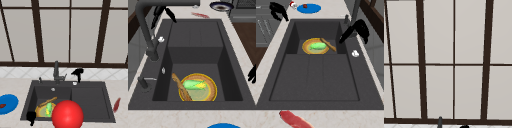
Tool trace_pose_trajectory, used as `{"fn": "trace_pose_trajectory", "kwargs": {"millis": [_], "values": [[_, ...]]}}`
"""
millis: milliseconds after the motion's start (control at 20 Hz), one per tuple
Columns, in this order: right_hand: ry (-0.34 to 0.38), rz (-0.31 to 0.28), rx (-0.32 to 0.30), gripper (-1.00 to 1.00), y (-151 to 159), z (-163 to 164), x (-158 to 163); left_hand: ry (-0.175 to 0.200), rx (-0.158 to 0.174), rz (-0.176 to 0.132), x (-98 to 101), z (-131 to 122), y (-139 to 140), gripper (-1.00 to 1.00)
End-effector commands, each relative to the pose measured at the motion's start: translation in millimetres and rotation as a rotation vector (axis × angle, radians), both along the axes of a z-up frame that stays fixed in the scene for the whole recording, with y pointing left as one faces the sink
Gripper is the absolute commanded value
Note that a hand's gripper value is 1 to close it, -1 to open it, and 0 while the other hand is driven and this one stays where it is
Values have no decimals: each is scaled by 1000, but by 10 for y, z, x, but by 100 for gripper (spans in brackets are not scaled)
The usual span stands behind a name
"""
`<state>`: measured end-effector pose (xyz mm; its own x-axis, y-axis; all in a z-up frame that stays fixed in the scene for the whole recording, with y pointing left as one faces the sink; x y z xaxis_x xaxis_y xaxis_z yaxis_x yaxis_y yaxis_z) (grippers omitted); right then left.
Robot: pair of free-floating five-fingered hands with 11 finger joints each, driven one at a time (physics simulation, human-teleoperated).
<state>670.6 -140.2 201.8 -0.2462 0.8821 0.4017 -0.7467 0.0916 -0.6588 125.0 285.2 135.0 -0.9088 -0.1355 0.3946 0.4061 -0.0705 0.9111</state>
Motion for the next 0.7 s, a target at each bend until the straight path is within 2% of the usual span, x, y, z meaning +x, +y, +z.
{"fn": "trace_pose_trajectory", "kwargs": {"millis": [0,300,650], "values": [[0,17,-48,-100,-179,82,-134,0,0,0,0,0,0,0],[11,24,-121,-100,-354,150,-350,0,0,0,0,0,0,0],[4,18,-269,-100,-498,194,-613,0,0,0,0,0,0,0]]}}
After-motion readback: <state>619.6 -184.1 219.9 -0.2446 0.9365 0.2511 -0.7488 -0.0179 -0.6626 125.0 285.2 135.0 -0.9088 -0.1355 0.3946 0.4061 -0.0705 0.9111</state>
